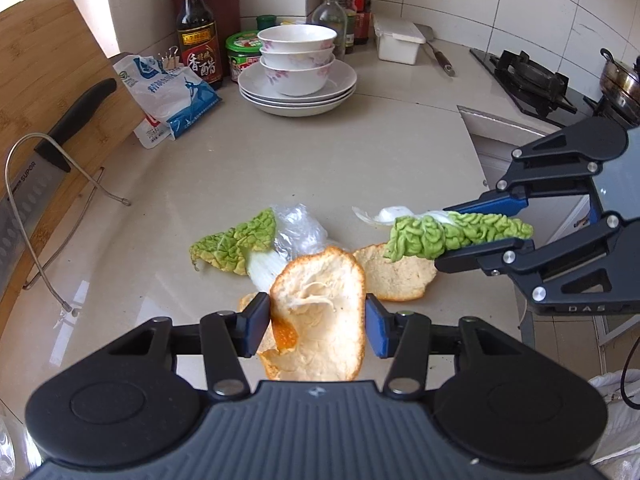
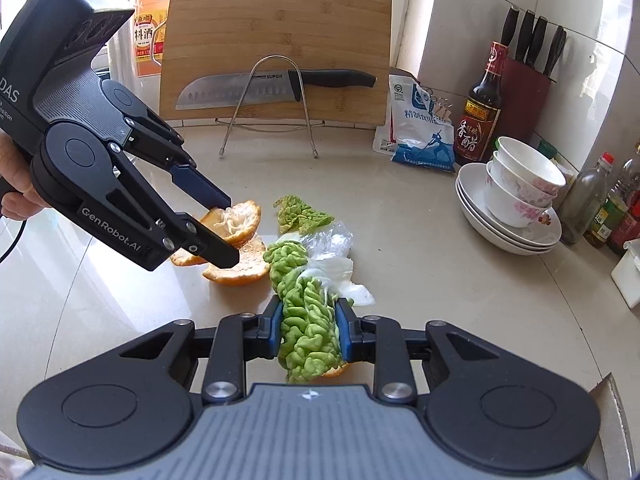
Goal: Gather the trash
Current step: 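Carry the orange peel and cabbage leaf down over the white bin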
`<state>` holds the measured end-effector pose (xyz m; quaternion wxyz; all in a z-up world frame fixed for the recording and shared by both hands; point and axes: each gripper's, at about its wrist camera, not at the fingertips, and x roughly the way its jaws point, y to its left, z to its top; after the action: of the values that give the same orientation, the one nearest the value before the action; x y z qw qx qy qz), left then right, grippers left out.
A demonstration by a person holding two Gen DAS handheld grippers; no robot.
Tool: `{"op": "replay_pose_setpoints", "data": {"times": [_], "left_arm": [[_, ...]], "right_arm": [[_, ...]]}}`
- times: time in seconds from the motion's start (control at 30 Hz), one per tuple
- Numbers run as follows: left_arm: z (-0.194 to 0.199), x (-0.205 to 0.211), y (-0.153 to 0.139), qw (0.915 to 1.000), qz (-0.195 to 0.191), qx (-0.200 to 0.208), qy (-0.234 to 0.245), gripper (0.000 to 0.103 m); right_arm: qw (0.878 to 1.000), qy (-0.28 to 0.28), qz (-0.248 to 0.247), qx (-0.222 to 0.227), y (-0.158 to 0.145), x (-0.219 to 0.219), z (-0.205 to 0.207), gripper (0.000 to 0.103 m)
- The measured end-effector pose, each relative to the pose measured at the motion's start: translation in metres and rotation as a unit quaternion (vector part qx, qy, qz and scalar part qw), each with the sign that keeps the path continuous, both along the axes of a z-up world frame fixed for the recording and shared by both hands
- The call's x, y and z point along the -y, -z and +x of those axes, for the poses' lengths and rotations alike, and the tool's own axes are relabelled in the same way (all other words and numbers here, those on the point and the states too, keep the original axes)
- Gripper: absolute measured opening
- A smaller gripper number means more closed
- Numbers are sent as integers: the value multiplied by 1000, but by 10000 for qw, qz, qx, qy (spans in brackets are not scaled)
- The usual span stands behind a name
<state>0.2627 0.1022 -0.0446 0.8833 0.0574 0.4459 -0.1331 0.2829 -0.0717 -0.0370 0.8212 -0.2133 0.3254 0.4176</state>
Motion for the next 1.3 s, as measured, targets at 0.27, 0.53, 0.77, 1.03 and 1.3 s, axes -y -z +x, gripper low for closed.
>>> {"op": "replay_pose_setpoints", "data": {"times": [0.27, 0.53, 0.77, 1.03, 1.3], "left_arm": [[-10, 30, -2, 9997, 29, -146, 188, 47], [-17, 70, -10, 9985, 29, -158, 521, 45], [-9, 124, -12, 9937, -66, -156, 1108, 45], [6, 197, -5, 9818, -211, -189, 1877, 45], [25, 265, 18, 9691, -346, -315, 2422, 44]], "right_arm": [[9996, 269, 80, 48, -6, 32, -16, 31], [9971, 743, 121, 53, -4, 77, -28, 31], [9900, 1409, 107, 33, 1, 131, -39, 31], [9732, 2299, -46, -92, 22, 197, -51, 31], [9543, 2962, -125, -379, 62, 250, -51, 31]]}}
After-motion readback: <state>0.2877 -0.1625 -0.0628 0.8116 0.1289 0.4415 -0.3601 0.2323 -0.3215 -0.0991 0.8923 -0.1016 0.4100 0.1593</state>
